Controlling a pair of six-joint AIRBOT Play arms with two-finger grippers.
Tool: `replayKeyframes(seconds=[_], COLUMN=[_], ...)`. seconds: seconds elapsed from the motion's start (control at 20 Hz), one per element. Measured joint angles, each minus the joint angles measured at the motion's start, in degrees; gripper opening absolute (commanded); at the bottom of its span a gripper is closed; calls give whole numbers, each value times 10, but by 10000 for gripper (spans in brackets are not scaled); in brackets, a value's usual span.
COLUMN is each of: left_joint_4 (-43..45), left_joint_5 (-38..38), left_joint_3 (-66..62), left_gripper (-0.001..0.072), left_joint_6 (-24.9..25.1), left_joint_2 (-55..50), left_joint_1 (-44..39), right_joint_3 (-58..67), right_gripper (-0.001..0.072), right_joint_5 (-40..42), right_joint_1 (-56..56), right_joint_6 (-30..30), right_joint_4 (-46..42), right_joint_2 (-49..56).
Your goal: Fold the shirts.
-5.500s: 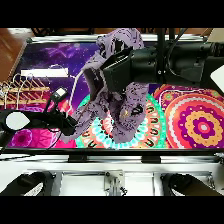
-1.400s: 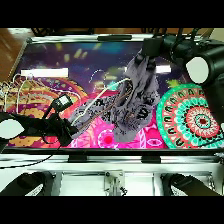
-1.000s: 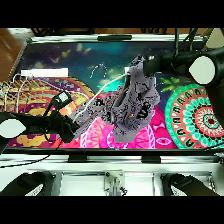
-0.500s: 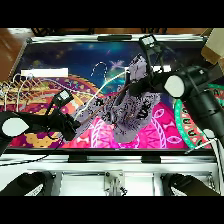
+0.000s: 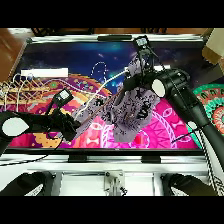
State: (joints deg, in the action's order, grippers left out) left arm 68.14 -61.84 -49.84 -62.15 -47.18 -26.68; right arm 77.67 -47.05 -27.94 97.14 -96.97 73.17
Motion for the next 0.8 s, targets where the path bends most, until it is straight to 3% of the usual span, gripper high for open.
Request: replayKeyframes(seconds=[0.05,0.3,0.8], left_joint_4=[0,-2,-22], left_joint_5=[0,-1,12], left_joint_3=[0,0,0], left_gripper=[61,60,60], left_joint_6=[0,-1,-12], left_joint_2=[0,0,3], left_joint_1=[0,0,-4], right_joint_3=[0,0,0], right_gripper=[87,90,90], right_joint_5=[1,-2,31], right_joint_1=[0,-3,-72], right_joint_6=[11,37,29], right_joint_4=[-9,-27,-1], right_joint_2=[2,-9,-118])
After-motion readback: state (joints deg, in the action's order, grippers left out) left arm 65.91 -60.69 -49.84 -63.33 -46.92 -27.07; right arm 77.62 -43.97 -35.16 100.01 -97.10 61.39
